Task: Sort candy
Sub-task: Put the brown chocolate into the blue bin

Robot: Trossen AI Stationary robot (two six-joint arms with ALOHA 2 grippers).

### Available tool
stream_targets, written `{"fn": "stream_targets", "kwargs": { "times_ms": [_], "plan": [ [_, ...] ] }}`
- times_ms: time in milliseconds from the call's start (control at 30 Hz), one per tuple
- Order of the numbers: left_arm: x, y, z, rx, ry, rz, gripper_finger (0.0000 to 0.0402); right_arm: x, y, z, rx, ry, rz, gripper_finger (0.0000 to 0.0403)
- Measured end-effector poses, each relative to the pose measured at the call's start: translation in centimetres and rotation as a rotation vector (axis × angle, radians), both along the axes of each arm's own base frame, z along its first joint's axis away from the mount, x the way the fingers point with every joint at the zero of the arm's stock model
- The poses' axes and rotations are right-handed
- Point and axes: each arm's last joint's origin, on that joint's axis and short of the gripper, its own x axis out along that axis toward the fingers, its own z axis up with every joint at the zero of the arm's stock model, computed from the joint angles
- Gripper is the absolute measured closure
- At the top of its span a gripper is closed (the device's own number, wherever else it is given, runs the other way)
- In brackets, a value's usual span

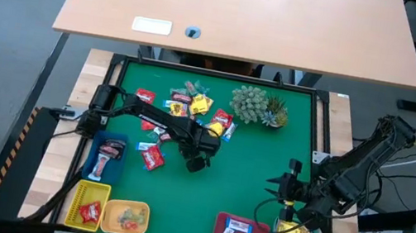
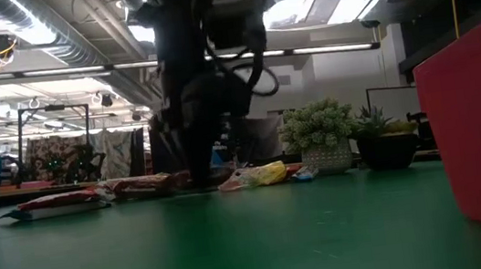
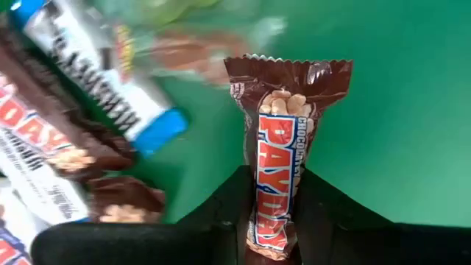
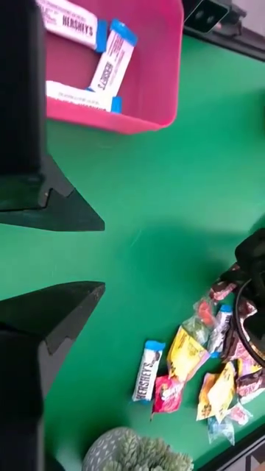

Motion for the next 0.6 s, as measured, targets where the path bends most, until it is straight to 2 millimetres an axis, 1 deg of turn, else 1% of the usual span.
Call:
{"fn": "stream_targets", "kwargs": {
  "times_ms": [133,267,467,600],
  "plan": [
    [0.6,-1.0,1.9,-0.047,0.001,-0.082,0.0332,0.1,0.1,0.1,0.014,-0.011,0.000,0.0283],
    [0.4,-2.6,4.1,-0.092,0.067,-0.177,0.0332,0.1,0.2,0.1,0.023,-0.018,-0.001,0.0283],
    [-1.2,-5.1,7.3,-0.075,0.234,-0.280,0.0332,0.1,0.2,0.1,0.034,-0.006,0.009,0.0283],
    [-2.4,-6.7,8.2,-0.058,0.334,-0.323,0.0333,0.1,0.2,0.1,0.042,-0.008,0.003,0.0283]
  ]
}}
